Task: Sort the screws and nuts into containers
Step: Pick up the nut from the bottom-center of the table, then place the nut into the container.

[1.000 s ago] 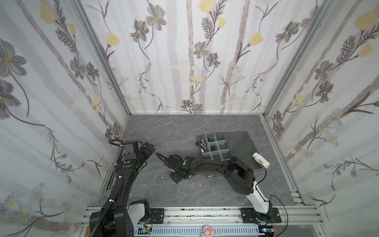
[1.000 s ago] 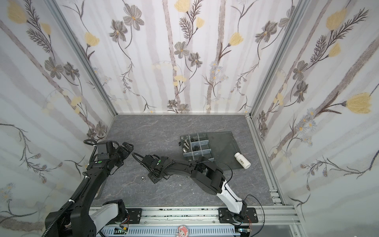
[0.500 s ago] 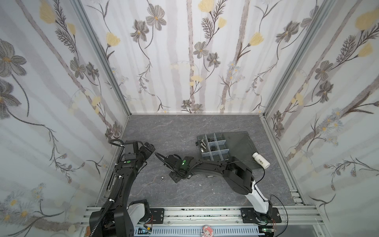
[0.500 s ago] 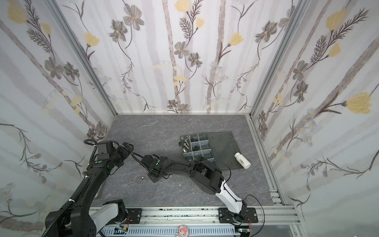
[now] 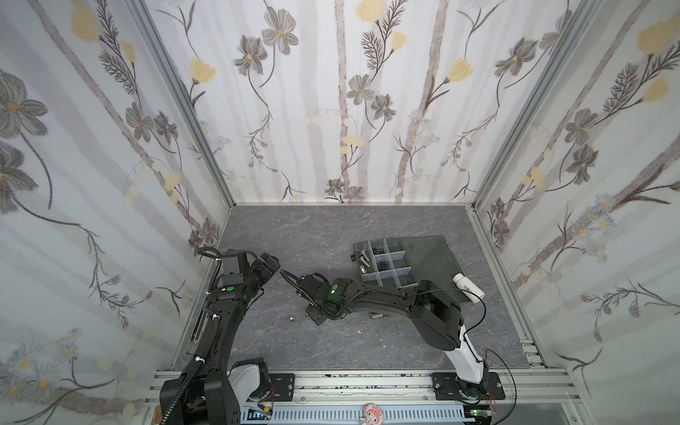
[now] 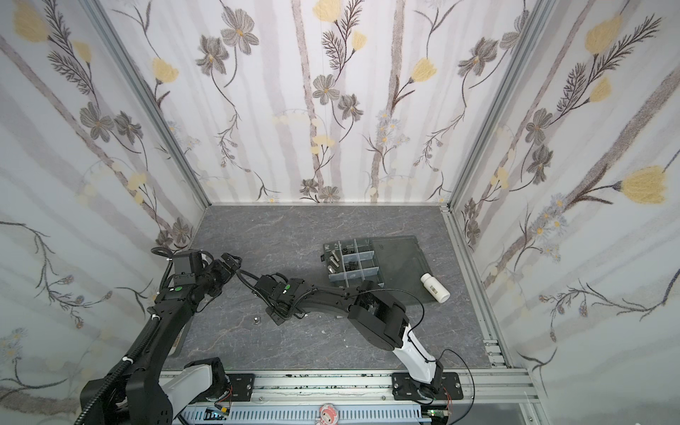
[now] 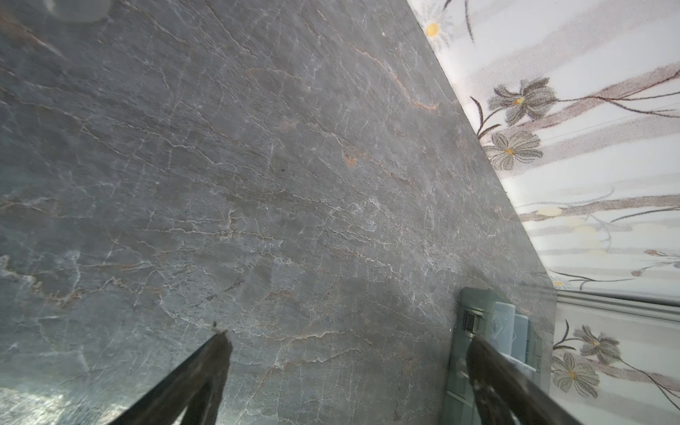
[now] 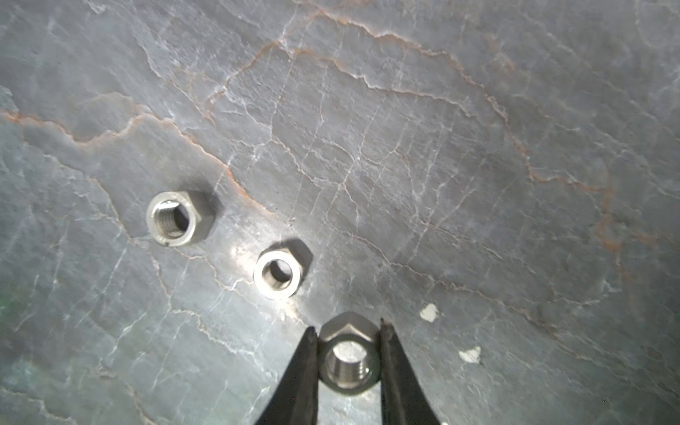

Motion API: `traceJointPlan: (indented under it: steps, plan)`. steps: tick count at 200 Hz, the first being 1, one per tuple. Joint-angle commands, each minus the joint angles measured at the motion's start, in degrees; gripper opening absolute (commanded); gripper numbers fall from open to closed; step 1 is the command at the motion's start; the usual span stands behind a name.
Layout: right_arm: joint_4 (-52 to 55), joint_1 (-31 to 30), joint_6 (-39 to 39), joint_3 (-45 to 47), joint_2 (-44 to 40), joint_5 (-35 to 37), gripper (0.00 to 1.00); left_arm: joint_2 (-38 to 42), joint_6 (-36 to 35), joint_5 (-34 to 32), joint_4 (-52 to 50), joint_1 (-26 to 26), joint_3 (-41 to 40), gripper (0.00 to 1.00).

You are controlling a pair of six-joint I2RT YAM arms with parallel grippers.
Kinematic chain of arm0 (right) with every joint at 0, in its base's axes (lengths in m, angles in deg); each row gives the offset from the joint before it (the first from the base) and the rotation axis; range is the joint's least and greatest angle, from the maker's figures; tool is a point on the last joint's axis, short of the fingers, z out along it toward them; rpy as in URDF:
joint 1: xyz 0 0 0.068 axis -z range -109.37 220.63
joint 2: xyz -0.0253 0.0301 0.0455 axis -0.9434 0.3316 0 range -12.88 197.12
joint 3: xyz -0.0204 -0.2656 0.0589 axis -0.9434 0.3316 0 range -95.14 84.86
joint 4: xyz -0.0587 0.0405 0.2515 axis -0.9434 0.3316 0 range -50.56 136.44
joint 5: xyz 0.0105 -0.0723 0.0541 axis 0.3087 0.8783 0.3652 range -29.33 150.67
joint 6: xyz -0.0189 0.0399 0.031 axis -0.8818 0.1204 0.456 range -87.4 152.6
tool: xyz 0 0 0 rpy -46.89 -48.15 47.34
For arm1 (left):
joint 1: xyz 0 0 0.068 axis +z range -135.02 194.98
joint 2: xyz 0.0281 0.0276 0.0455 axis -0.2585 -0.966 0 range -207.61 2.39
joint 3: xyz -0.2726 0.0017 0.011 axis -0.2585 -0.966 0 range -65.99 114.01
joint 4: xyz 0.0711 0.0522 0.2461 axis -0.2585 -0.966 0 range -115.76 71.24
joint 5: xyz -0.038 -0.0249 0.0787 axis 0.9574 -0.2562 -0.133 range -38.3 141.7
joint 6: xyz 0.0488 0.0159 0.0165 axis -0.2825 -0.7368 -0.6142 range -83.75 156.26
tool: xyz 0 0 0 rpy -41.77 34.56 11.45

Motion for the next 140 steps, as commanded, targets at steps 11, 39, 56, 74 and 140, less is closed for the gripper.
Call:
traceJointPlan:
  steps: [11, 39, 56, 74, 140]
  plan:
    - [-3.5, 0.0, -0.15, 3.35, -4.37, 2.15, 0.19, 1.1, -0.04, 4.03, 0.79, 0.1, 1.51, 1.0]
    - [-6.11, 0.75, -0.18, 7.29, -8.9, 2.37, 0.19, 2.68, 1.85, 4.64, -1.08, -0.01, 4.79, 1.0]
    - [-7.27, 1.38, -0.33, 9.13, -11.57, 2.33, 0.19, 3.18, 2.12, 4.01, -2.98, -0.15, 7.62, 1.0]
    - [-8.45, 2.11, -0.58, 11.27, -14.45, 2.13, 0.19, 2.55, 2.13, 3.51, -5.57, -0.24, 10.78, 1.0]
    - [-13.87, 5.9, -0.34, 20.58, -25.12, 0.23, 0.2, -1.05, 4.25, -3.79, -9.03, -8.54, 16.05, 1.0]
